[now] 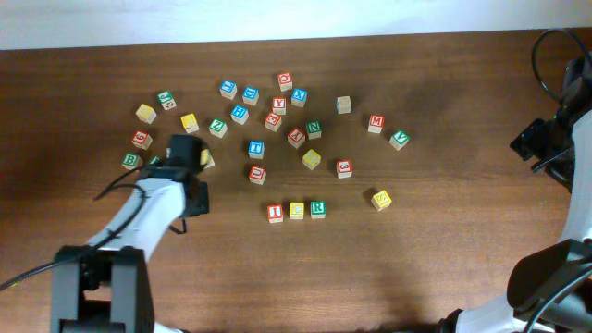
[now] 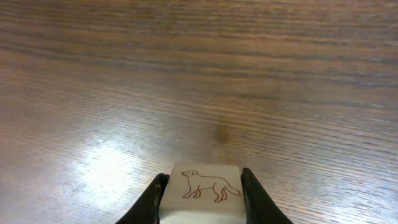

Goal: Spell out ICRA

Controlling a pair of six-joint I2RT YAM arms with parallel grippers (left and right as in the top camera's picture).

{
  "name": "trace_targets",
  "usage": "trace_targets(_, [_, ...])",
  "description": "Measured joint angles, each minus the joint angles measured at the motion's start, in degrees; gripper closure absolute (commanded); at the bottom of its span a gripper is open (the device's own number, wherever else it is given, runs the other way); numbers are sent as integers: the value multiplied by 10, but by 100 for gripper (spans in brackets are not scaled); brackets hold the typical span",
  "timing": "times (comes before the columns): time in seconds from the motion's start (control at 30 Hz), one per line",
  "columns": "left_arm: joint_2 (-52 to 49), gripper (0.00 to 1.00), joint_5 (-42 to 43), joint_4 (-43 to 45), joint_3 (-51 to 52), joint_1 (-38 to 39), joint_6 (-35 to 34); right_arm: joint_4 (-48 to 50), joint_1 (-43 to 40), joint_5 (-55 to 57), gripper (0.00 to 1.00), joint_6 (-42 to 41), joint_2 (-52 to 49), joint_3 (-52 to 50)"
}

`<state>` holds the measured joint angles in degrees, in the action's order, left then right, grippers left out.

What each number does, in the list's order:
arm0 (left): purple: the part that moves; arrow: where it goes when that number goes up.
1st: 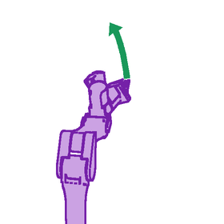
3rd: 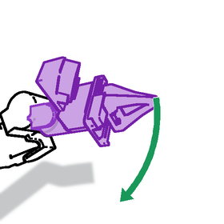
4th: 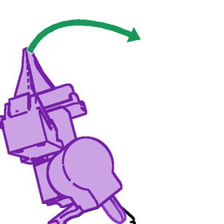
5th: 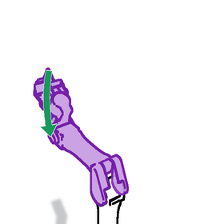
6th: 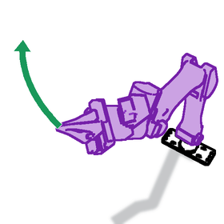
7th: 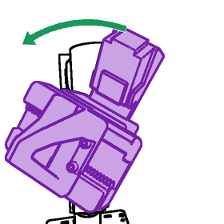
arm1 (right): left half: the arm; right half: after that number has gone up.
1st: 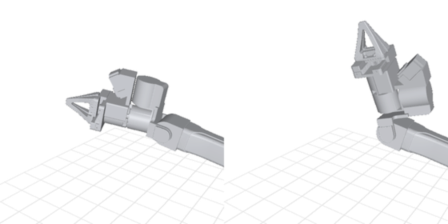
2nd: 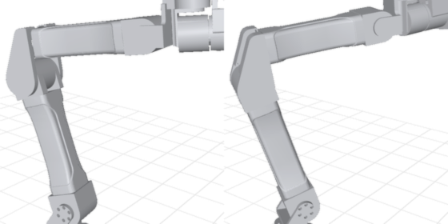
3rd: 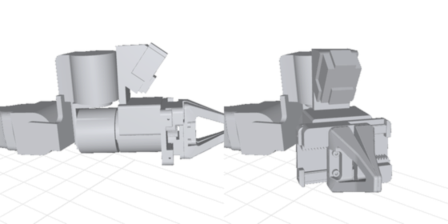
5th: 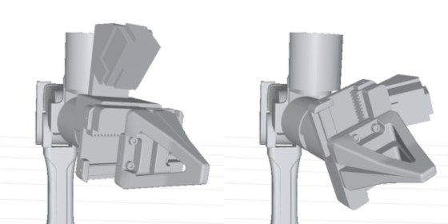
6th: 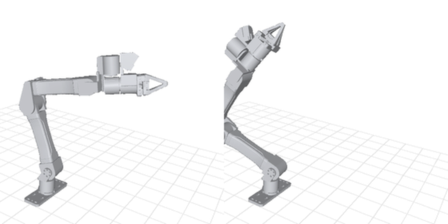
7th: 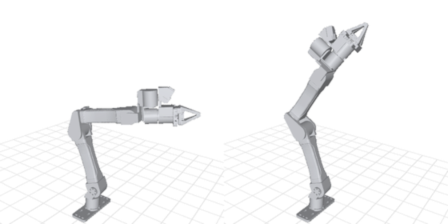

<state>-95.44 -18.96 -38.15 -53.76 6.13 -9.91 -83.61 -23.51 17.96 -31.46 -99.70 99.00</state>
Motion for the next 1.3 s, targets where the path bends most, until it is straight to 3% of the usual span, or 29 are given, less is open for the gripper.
trace_targets(0.1, [0, 79, -122, -13, 0, 73, -46, 0, 0, 0, 2, 0, 0, 0])
trace_targets(0.2, [0, 80, -195, -26, 0, 97, -87, 0, 0, 0, 2, 0, 0, 0])
trace_targets(0.37, [-58, 75, -236, -28, 0, 119, -115, 0, 0, 0, 2, 0, 0, 0])
trace_targets(0.5, [-118, 54, -279, -29, -2, 134, -124, 0, 0, 0, 2, 0, 0, 0])
trace_targets(0.6, [-120, 55, -296, -31, -5, 133, -124, 0, 0, 0, 2, 0, 0, 0])
trace_targets(0.63, [-120, 60, -295, -32, -6, 133, -125, 0, 0, 0, 2, 0, 0, 0])
trace_targets(0.8, [-128, 67, -255, -41, -35, 132, -127, 0, 0, 0, 2, 0, 0, 0])
trace_targets(0.87, [-129, 67, -226, -82, -56, 132, -167, 0, 0, 0, 1, 0, 0, 0])
trace_targets(1.07, [27, 100, -117, -89, -94, 93, -203, 0, 0, 0, 2, 0, 0, 0])
trace_targets(1.3, [36, 100, 51, -91, -47, -43, -185, 0, 0, 0, 2, 0, 0, 0])
